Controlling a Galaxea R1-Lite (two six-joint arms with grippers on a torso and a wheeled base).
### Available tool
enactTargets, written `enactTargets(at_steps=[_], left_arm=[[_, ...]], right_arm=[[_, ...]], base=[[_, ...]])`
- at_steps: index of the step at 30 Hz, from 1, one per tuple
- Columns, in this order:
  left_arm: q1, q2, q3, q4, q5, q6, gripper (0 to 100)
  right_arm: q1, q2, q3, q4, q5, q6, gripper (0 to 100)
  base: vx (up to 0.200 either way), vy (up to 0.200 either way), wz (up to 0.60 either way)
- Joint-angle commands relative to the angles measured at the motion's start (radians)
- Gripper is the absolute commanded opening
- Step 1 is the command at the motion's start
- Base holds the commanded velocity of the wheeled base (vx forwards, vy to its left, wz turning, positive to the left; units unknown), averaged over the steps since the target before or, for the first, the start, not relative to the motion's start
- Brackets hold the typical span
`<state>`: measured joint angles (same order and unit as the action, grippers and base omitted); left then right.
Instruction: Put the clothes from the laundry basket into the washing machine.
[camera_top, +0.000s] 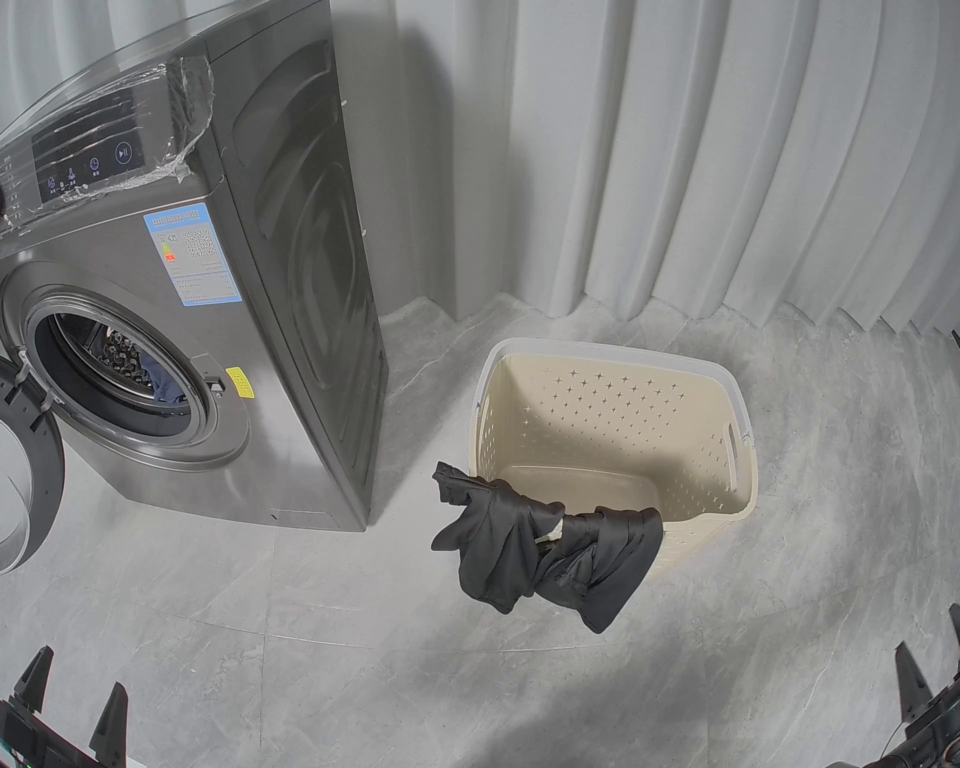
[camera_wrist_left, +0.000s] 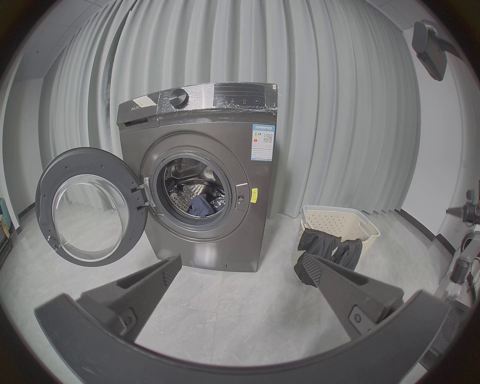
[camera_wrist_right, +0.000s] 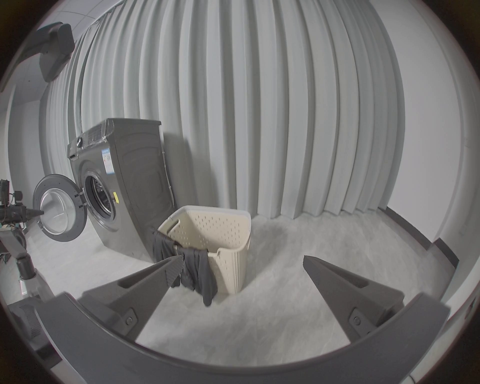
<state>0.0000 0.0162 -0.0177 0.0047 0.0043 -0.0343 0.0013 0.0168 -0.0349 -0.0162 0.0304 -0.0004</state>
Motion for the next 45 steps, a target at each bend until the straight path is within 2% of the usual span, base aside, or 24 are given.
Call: enactTargets(at_steps=[1,3,5,8,9,10,12,13,14,15,20,23,28,31,33,34,35,36,38,45], left_arm=[[0.000,-0.016,0.016,0.000,0.000,0.005,100],[0.000,-0.015,0.016,0.000,-0.004,0.004,100],[0.000,-0.016,0.016,0.000,-0.004,-0.003,100],[0.000,-0.016,0.016,0.000,-0.003,-0.004,100],[0.000,-0.016,0.016,0.000,-0.003,-0.004,100],[0.000,-0.016,0.016,0.000,-0.003,-0.006,100],[0.000,-0.015,0.016,0.000,-0.003,-0.004,100],[0.000,-0.015,0.016,0.000,-0.003,-0.004,100],[-0.002,-0.016,0.016,0.000,-0.003,-0.004,100],[0.000,-0.016,0.016,0.000,-0.003,-0.003,100],[-0.002,-0.015,0.016,0.000,-0.003,-0.004,100],[0.000,-0.016,0.016,0.000,-0.003,-0.003,100],[-0.002,-0.016,0.016,0.000,-0.003,-0.004,100],[0.000,-0.016,0.016,0.000,-0.003,-0.003,100],[0.000,-0.016,0.016,0.000,-0.003,-0.004,100],[0.000,-0.015,0.016,0.000,-0.003,-0.004,100],[0.000,-0.015,0.016,0.000,-0.003,-0.004,100],[0.000,-0.016,0.016,0.000,-0.003,-0.004,100],[0.000,-0.016,0.016,0.000,-0.003,-0.004,100],[0.000,-0.016,0.016,0.000,-0.003,-0.004,100]], right_arm=[[-0.001,0.153,-0.286,-0.048,0.023,-0.007,100],[0.000,0.221,-0.321,-0.047,0.026,-0.009,100],[0.013,0.373,-0.327,-0.057,0.060,-0.006,100],[0.052,0.589,-0.298,-0.097,0.109,0.040,100],[0.052,0.589,-0.298,-0.097,0.109,0.040,100],[0.098,0.689,-0.289,-0.148,0.134,0.106,100],[0.166,0.802,-0.283,-0.205,0.135,0.177,100],[0.166,0.802,-0.283,-0.205,0.135,0.177,100],[0.207,0.881,-0.277,-0.252,0.128,0.215,100],[0.223,0.933,-0.263,-0.294,0.120,0.229,100],[0.260,1.082,-0.226,-0.410,0.071,0.224,100],[0.319,1.158,-0.230,-0.442,0.005,0.231,100],[0.399,1.269,-0.240,-0.478,-0.043,0.238,100],[0.425,1.355,-0.241,-0.553,-0.057,0.247,100],[0.428,1.365,-0.243,-0.561,-0.058,0.249,100],[0.448,1.448,-0.252,-0.637,-0.081,0.260,100],[0.448,1.448,-0.252,-0.637,-0.081,0.260,100],[0.465,1.517,-0.255,-0.693,-0.112,0.267,100],[0.483,1.572,-0.260,-0.729,-0.136,0.277,100],[0.514,1.733,-0.346,-0.766,-0.175,0.321,100]], base=[[0.000,0.000,0.00],[0.000,0.000,0.00],[0.000,0.000,0.00],[0.000,0.000,0.00],[0.000,0.000,0.00],[0.000,0.000,0.00],[0.000,0.000,0.00],[0.000,0.000,0.00],[0.000,0.000,0.00],[0.000,0.000,0.00],[0.000,0.000,0.00],[0.000,0.000,0.00],[0.000,0.000,0.00],[0.000,0.000,0.00],[0.000,0.000,0.00],[0.000,0.000,0.00],[0.000,0.000,0.00],[0.000,0.000,0.00],[0.000,0.000,0.00],[0.000,0.000,0.00]])
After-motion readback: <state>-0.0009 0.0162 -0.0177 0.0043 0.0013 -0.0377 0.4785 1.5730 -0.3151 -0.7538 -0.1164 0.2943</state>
